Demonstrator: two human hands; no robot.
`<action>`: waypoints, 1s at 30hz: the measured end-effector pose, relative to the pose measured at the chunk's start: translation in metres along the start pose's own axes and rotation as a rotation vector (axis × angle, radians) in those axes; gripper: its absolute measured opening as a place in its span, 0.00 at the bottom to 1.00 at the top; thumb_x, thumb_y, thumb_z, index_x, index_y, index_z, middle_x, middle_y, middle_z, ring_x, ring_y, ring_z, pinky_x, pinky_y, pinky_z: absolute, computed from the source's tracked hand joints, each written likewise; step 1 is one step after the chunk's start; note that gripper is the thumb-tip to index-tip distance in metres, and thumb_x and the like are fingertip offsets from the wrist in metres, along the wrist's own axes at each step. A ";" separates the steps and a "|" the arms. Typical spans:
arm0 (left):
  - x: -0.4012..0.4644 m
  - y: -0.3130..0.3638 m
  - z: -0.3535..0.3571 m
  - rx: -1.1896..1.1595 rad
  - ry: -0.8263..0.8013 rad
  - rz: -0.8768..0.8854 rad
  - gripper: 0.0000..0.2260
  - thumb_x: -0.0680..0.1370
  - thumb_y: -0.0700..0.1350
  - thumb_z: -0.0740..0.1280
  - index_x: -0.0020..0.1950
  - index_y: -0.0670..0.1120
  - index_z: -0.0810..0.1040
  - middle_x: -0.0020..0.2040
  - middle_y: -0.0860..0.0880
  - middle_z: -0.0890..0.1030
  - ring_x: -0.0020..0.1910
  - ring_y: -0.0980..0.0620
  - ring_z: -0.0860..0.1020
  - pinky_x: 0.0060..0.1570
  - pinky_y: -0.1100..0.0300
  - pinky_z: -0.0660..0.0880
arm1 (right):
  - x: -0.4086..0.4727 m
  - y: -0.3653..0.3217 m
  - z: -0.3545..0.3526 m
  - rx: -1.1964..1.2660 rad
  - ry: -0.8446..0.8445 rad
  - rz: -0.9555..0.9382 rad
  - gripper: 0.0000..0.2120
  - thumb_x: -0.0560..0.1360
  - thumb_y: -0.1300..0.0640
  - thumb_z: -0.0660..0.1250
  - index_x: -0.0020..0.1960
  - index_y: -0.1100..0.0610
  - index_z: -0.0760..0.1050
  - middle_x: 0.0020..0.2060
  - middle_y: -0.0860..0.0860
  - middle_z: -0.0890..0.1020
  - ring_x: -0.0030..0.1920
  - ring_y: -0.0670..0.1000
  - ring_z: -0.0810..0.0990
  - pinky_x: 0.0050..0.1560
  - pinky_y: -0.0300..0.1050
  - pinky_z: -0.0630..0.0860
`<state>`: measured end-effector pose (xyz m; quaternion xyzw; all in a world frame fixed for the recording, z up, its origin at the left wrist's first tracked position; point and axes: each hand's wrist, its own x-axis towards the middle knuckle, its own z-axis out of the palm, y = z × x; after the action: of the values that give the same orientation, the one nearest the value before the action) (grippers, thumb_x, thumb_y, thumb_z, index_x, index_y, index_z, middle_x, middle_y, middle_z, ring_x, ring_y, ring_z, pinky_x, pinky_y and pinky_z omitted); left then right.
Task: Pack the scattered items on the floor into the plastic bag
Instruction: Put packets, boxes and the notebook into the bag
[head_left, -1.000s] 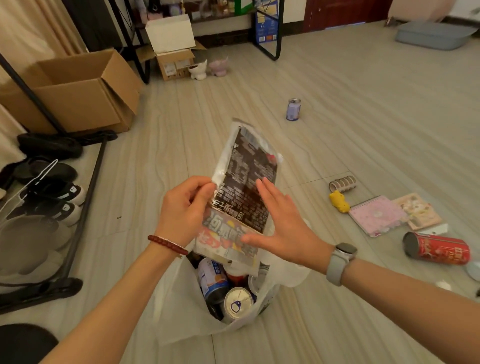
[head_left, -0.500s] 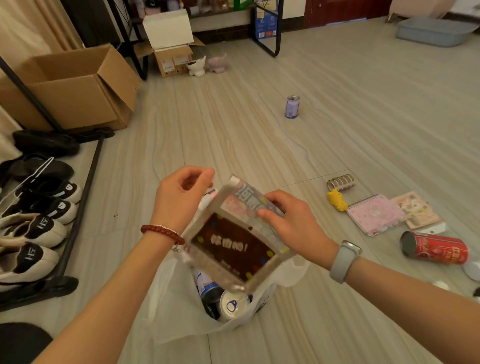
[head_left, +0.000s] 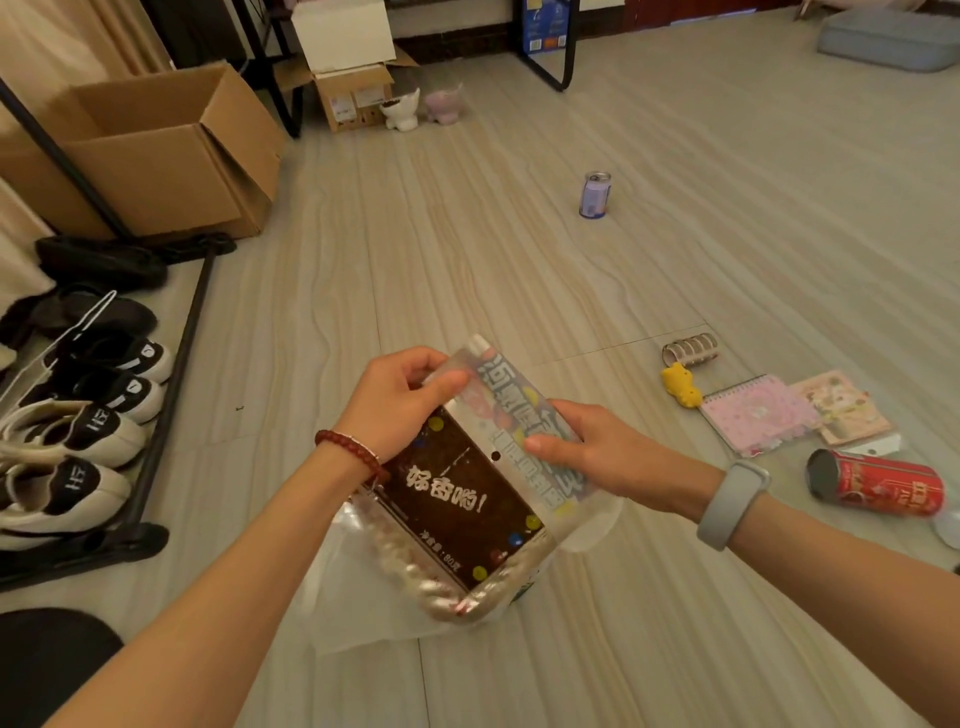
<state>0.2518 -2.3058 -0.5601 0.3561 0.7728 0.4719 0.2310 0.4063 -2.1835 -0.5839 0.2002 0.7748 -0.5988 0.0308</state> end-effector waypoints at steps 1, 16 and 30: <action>0.000 -0.004 -0.002 0.012 -0.019 -0.017 0.04 0.74 0.44 0.67 0.39 0.51 0.77 0.39 0.51 0.81 0.38 0.54 0.78 0.45 0.60 0.75 | 0.000 0.001 0.000 -0.073 0.064 -0.021 0.07 0.76 0.58 0.62 0.54 0.53 0.73 0.48 0.50 0.80 0.47 0.47 0.80 0.46 0.37 0.76; -0.083 -0.148 -0.022 0.406 0.058 -0.693 0.30 0.73 0.47 0.69 0.71 0.42 0.60 0.59 0.39 0.77 0.55 0.42 0.77 0.53 0.54 0.73 | 0.004 0.032 0.029 -0.012 0.266 0.143 0.08 0.77 0.58 0.61 0.56 0.55 0.73 0.49 0.54 0.79 0.49 0.54 0.78 0.52 0.48 0.75; -0.047 -0.091 -0.043 0.165 0.437 -0.349 0.13 0.75 0.46 0.65 0.30 0.47 0.74 0.25 0.49 0.74 0.18 0.56 0.72 0.30 0.60 0.70 | 0.072 0.028 0.138 -0.616 0.232 0.219 0.13 0.79 0.55 0.54 0.57 0.63 0.67 0.53 0.61 0.79 0.52 0.62 0.78 0.42 0.48 0.70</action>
<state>0.2219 -2.3936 -0.6216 0.1255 0.8896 0.4260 0.1067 0.3237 -2.2882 -0.6690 0.3301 0.8915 -0.3032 0.0656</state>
